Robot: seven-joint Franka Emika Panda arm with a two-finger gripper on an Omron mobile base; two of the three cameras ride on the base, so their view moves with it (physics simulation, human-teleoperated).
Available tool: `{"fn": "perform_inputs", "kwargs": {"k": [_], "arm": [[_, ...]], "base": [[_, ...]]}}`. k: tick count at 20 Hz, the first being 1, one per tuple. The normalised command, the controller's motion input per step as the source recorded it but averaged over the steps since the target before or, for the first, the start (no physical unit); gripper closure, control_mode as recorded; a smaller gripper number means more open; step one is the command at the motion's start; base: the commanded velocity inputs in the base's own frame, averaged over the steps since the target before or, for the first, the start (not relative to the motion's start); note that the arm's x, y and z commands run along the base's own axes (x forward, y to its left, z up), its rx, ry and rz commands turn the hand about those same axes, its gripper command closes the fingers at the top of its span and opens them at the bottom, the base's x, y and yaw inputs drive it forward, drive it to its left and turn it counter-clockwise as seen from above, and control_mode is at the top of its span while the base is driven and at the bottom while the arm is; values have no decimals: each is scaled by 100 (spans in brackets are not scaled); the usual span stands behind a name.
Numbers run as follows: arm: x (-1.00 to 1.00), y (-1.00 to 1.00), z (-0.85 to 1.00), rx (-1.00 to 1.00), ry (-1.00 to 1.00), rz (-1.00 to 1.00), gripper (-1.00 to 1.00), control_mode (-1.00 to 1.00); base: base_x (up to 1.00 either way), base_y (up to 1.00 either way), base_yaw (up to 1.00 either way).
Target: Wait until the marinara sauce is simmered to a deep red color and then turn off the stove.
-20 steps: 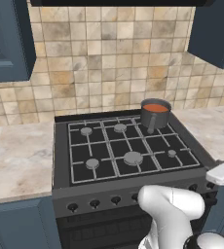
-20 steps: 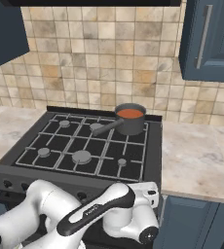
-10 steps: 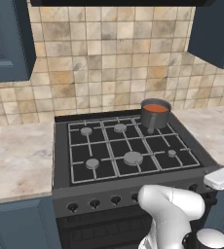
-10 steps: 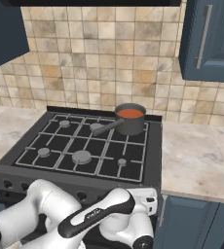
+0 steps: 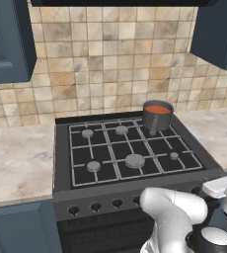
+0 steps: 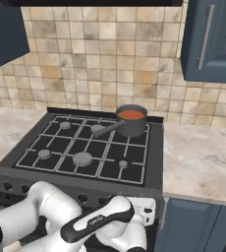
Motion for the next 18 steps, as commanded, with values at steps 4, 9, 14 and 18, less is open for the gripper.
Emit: {"fn": "perform_inputs", "kwargs": {"k": [4,9,14,18], "arm": [[0,0,-32,0,0,-4,-100,-100],[0,0,-37,0,-1,-5,-100,-100],[0,0,-37,1,-4,-5,-100,-100],[0,0,-23,1,-7,-2,-100,-100]], "base": [[0,0,0],[0,0,0],[0,0,0],[0,0,0]]}}
